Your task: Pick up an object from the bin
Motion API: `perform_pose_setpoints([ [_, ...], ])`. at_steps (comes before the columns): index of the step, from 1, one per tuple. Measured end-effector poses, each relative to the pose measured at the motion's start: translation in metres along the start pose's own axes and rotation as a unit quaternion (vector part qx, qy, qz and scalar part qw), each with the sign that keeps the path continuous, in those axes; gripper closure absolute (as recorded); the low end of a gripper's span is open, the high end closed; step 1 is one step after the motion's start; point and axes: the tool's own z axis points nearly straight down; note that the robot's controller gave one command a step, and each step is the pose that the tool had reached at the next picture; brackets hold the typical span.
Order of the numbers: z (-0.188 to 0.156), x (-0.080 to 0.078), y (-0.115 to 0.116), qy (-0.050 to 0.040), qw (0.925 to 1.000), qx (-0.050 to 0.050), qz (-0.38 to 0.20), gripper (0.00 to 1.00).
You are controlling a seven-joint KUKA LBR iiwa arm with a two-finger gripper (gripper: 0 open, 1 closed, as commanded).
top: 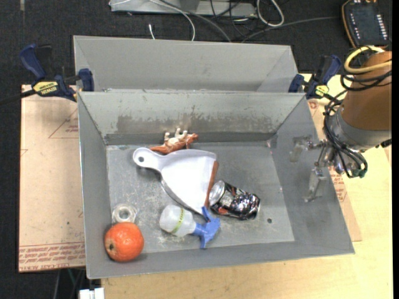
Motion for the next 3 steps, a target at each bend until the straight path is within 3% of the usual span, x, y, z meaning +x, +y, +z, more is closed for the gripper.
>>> perform_pose_setpoints([
  [2, 0.013, -0.002, 0.008, -0.0032, 0.9999, 0.002, -0.010, 0.00],
  [3, -0.035, -0.021, 0.039, -0.0074, 0.9932, 0.003, -0.117, 0.00],
])
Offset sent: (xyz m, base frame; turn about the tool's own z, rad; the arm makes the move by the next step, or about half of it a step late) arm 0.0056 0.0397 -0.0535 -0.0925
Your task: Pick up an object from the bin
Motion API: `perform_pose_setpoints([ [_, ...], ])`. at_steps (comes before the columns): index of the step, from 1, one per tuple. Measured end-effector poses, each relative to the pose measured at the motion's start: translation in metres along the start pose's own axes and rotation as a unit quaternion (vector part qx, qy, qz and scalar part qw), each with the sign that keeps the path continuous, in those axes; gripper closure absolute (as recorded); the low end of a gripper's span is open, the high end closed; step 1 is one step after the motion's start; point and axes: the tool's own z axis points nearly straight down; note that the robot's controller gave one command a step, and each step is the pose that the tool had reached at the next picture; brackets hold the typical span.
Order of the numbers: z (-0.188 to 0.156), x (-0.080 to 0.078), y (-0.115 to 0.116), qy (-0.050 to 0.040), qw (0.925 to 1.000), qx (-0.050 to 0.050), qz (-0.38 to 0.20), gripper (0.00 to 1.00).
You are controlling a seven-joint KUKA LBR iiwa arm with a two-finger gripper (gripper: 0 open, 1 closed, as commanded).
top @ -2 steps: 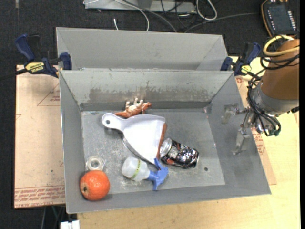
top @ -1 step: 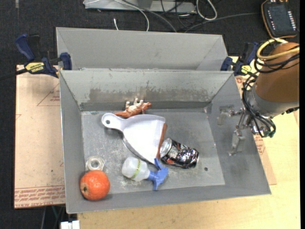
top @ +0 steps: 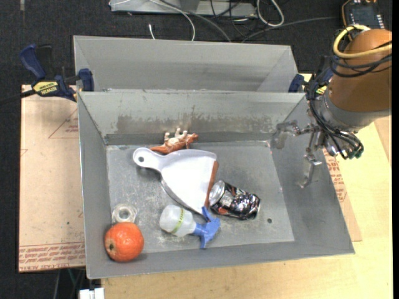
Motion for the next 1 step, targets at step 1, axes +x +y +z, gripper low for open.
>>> perform_pose_setpoints([
  [1, 0.1090, 0.0334, 0.0074, 0.0125, 0.9993, -0.007, 0.033, 0.00],
])
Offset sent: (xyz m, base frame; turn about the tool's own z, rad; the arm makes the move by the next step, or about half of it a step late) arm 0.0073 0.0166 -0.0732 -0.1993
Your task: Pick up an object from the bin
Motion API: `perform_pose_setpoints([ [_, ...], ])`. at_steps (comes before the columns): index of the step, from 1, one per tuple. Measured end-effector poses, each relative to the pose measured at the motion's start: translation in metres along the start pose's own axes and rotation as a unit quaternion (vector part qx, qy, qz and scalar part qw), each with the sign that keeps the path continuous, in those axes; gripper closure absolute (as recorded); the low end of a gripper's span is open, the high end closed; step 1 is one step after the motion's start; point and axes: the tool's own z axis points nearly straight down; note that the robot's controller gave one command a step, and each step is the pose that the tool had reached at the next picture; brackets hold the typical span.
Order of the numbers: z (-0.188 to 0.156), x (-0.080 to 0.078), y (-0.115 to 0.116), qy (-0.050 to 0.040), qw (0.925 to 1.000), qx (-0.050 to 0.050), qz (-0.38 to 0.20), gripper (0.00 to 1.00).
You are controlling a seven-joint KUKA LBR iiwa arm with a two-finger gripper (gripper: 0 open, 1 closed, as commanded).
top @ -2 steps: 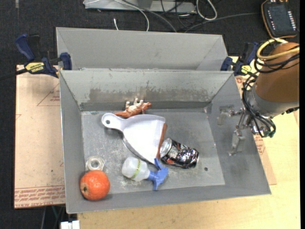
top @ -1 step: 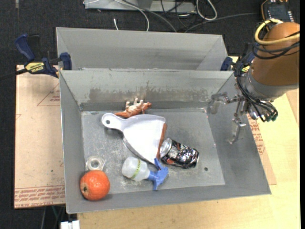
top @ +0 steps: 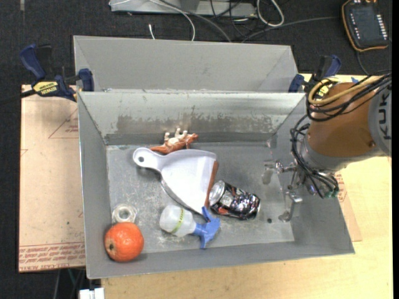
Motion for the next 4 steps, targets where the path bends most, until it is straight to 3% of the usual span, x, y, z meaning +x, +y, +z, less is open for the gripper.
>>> perform_pose_setpoints([
  [1, -0.015, -0.015, 0.003, -0.0060, 0.9994, 0.003, -0.034, 0.00],
  [2, -0.052, -0.032, 0.004, -0.0046, 0.9997, 0.002, -0.026, 0.00],
  [3, 0.006, -0.012, 0.026, -0.0053, 0.9953, 0.001, -0.096, 0.00],
  [4, -0.010, -0.040, 0.079, -0.0113, 0.9970, 0.004, -0.076, 1.00],
])
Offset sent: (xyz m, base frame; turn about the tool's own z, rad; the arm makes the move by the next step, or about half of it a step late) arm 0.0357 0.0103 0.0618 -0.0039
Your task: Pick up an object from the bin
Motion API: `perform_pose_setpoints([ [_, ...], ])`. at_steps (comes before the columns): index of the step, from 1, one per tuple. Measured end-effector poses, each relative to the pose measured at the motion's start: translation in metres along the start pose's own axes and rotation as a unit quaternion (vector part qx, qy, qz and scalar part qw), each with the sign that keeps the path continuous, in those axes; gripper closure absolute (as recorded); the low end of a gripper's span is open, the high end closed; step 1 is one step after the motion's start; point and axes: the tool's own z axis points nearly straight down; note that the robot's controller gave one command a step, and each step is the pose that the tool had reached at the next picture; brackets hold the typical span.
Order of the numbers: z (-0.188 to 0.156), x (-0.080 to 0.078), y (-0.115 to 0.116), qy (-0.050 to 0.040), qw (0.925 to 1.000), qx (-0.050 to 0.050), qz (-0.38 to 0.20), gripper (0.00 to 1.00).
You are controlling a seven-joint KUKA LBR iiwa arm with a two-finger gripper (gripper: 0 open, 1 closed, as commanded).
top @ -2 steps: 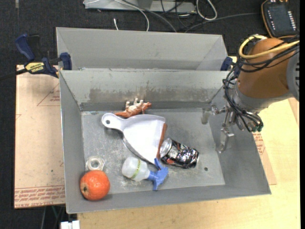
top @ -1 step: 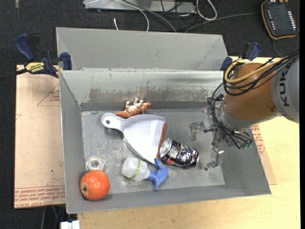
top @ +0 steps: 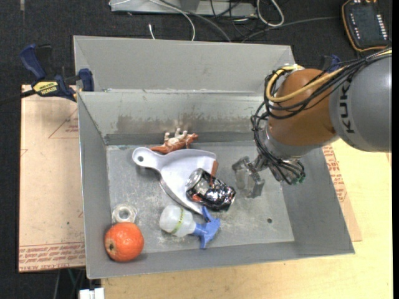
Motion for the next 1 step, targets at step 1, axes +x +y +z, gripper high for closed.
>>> perform_pose_setpoints([
  [1, -0.0001, -0.0001, -0.0001, -0.0001, 1.0000, 0.000, 0.000, 1.00],
])
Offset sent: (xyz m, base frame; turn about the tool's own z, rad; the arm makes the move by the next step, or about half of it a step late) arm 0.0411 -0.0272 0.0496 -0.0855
